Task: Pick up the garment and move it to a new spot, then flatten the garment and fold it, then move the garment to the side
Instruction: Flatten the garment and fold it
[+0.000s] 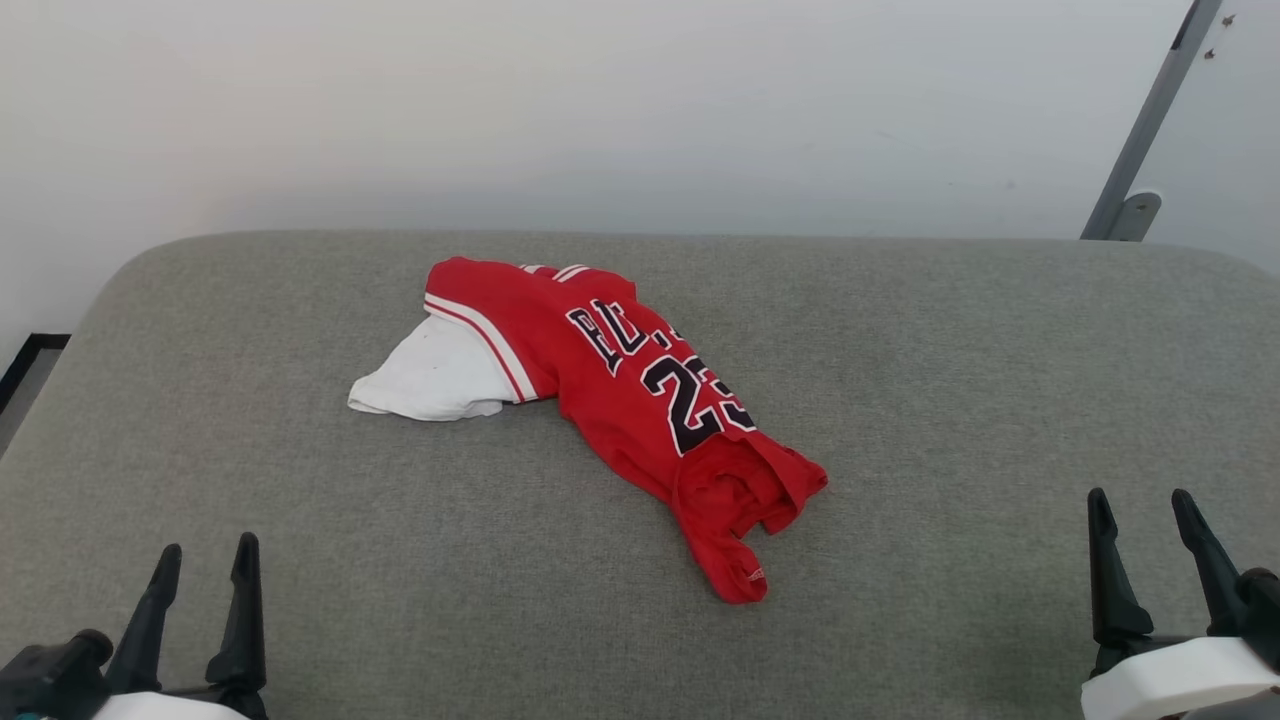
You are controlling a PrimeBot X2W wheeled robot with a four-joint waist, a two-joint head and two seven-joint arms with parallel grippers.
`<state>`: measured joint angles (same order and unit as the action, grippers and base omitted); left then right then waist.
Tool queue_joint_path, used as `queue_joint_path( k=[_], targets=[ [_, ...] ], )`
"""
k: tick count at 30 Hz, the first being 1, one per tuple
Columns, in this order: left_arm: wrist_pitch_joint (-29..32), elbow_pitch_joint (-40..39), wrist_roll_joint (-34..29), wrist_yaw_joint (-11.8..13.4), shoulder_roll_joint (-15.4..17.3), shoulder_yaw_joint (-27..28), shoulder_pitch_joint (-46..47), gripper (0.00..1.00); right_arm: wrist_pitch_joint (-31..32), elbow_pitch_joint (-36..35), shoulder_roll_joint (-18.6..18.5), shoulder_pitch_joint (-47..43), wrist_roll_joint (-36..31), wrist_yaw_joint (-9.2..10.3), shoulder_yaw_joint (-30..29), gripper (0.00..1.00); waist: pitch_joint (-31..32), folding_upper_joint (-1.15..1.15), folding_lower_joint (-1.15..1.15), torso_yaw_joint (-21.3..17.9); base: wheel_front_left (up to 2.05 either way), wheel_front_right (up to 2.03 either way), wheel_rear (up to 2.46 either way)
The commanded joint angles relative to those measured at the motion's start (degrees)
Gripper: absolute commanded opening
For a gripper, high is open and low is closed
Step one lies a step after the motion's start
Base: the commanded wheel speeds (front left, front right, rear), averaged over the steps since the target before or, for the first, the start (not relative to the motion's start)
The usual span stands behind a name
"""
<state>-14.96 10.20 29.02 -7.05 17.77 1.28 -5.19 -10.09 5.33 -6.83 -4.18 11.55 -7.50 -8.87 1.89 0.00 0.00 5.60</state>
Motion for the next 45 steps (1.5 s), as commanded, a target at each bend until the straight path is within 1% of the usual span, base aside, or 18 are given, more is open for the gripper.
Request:
queue_joint_path(
  k=[1,5,7,9,16,19,23,24,25,26,27,28,30,32,35,37,39,45],
  targets=[
    [-0.3,0.1,0.2,-0.2,-0.1,0.1,0.2,1.0,0.1,-0.3,-0.2,-0.1,0.2,0.02,0.2,1.0,-0.2,0.0,0.0,0.1,0.0,0.0,0.0],
    [-0.2,1.0,1.3,-0.4,1.0,-1.6,2.6,1.0,0.3,-0.7,-0.6,0.3,0.6,0.02,0.5,1.0,-0.7,0.0,0.0,0.5,0.0,0.0,0.0],
    [1.0,1.4,1.8,-0.5,1.7,-2.9,4.6,1.0,0.4,-1.1,-0.6,0.5,0.5,0.02,0.5,1.0,-1.1,0.0,0.0,0.8,0.0,0.0,0.0],
    [3.0,1.8,3.5,-0.4,2.4,-4.3,7.3,1.0,0.7,-1.8,-0.8,1.0,0.5,0.02,0.6,1.0,-2.0,0.0,0.0,0.9,0.0,0.0,0.0],
    [11.6,4.4,7.9,-0.4,7.4,-10.9,21.1,1.0,1.6,-3.8,-1.8,3.9,0.5,0.02,2.7,1.0,-6.6,0.0,0.0,-0.3,0.0,0.0,0.0],
    [15.2,7.0,9.3,-0.4,9.1,-13.2,27.5,1.0,1.8,-4.6,-2.1,5.9,0.7,0.02,4.1,1.0,-9.4,0.0,0.0,-1.7,0.0,0.0,0.0],
    [20.5,13.2,11.2,-0.4,11.1,-15.5,35.4,1.0,1.8,-5.6,-2.5,8.5,0.7,0.03,5.9,1.0,-13.1,0.0,0.0,-4.0,0.0,0.0,0.0],
    [21.9,14.9,10.9,-0.4,11.8,-16.5,37.3,1.0,1.9,-5.8,-2.6,9.1,0.6,0.03,6.2,1.0,-13.9,0.0,0.0,-4.7,0.0,0.0,0.0],
    [23.2,17.1,11.4,-0.4,11.8,-16.5,39.2,1.0,1.8,-6.0,-2.7,9.7,0.7,0.02,6.6,1.0,-14.8,0.0,0.0,-5.3,0.0,0.0,0.0],
    [23.2,17.1,11.4,-0.4,11.8,-16.5,39.2,1.0,1.8,-6.0,-2.7,9.7,0.7,0.02,6.6,1.0,-14.8,0.0,0.0,-5.3,0.0,0.0,0.0],
    [24.9,19.4,11.4,-0.4,12.1,-16.9,41.0,1.0,1.7,-6.2,-2.7,10.2,0.8,0.03,6.9,1.0,-15.7,0.0,0.0,-6.0,0.0,0.0,0.0],
    [26.4,21.3,9.9,-0.3,12.9,-18.0,42.5,1.0,1.6,-6.2,-2.8,10.8,0.9,0.03,7.2,1.0,-16.5,0.0,0.0,-6.6,0.0,0.0,0.0],
    [28.5,24.9,10.6,-0.3,12.4,-18.2,45.8,1.0,1.4,-6.5,-2.8,11.9,1.1,0.03,7.8,1.0,-18.0,0.0,0.0,-7.9,0.0,0.0,0.0],
    [31.0,28.7,9.6,-0.1,13.1,-19.2,48.1,1.0,1.2,-6.8,-2.8,12.6,1.2,0.03,8.2,1.0,-19.3,0.0,0.0,-9.0,0.0,0.0,0.0],
    [34.6,33.9,9.5,0.7,12.9,-19.9,51.6,1.0,1.0,-7.2,-2.7,13.7,1.4,0.03,8.6,1.0,-21.0,0.0,0.0,-10.3,0.0,0.0,0.0],
    [38.7,38.6,9.4,2.0,12.5,-20.6,54.4,1.0,0.9,-7.5,-2.6,14.5,1.5,0.03,8.9,1.0,-22.4,0.0,0.0,-11.2,0.0,0.0,0.0],
    [42.0,41.6,9.7,2.9,12.0,-21.0,55.8,1.0,1.0,-7.6,-2.7,14.9,1.6,0.03,9.1,1.0,-23.2,0.0,0.0,-11.6,0.0,0.0,0.0],
    [49.1,49.3,9.6,5.1,9.9,-22.8,57.2,1.0,1.0,-7.7,-2.7,16.4,1.6,0.03,9.8,1.0,-25.0,0.0,0.0,-12.5,0.0,0.0,0.0]
  ],
)
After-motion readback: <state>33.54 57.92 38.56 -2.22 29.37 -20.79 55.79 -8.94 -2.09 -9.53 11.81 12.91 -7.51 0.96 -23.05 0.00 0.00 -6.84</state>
